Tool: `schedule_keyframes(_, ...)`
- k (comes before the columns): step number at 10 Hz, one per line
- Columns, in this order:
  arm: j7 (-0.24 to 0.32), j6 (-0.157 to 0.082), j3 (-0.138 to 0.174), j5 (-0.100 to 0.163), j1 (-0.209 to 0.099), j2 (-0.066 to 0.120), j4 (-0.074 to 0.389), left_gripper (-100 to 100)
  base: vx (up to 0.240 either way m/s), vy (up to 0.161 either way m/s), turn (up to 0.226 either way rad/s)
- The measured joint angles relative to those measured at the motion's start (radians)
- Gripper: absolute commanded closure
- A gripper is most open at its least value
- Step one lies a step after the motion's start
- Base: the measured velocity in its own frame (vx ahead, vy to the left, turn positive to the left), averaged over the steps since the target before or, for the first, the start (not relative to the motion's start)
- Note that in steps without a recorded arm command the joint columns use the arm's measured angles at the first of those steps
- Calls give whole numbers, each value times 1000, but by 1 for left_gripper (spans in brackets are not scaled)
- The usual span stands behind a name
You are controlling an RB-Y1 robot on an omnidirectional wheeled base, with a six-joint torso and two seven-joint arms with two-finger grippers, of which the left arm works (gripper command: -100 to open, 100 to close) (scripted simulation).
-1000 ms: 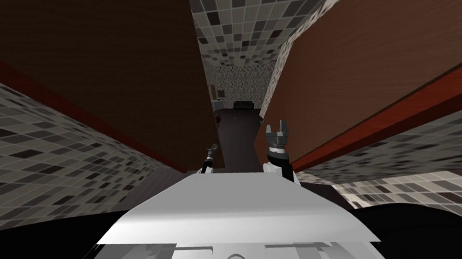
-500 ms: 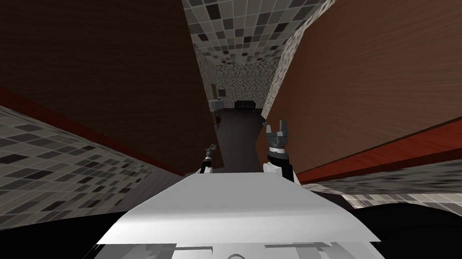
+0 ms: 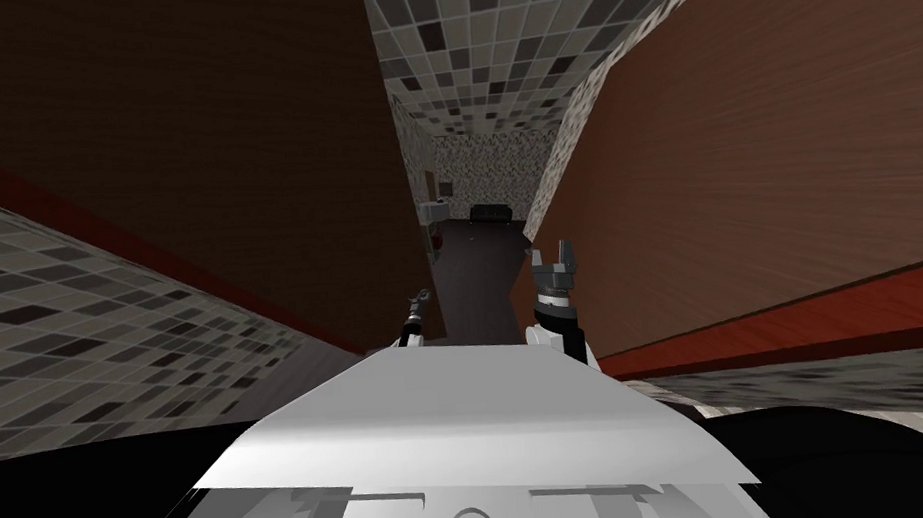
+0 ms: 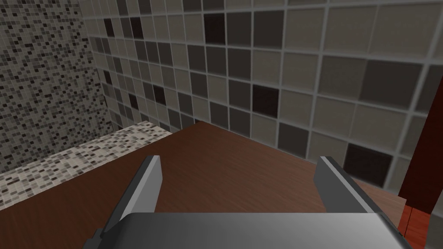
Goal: Push the door open
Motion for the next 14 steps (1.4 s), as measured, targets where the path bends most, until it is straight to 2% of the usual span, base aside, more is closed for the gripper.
schedule_keyframes(1,2,-13,5,2,-10,4,18,100,56,-9,-2)
schedule_keyframes(2,3,-18,7,3,-12,6,16,100,13,2,-16)
schedule_keyframes(3,-2,5,7,3,14,7,-39,100,105,-35,63)
schedule_keyframes(4,-2,-4,18,8,-5,8,-1,100,168,-106,84)
schedule_keyframes(6,-11,7,38,17,20,10,-24,100,187,-84,73)
schedule_keyframes(7,-16,1,51,23,12,10,-9,100,192,-101,55)
schedule_keyframes(8,-13,-6,62,29,0,19,10,100,204,-108,75)
schedule_keyframes(10,-24,5,87,40,9,23,-14,100,176,-71,58)
schedule_keyframes(14,-36,-7,127,59,2,31,12,100,192,-75,60)
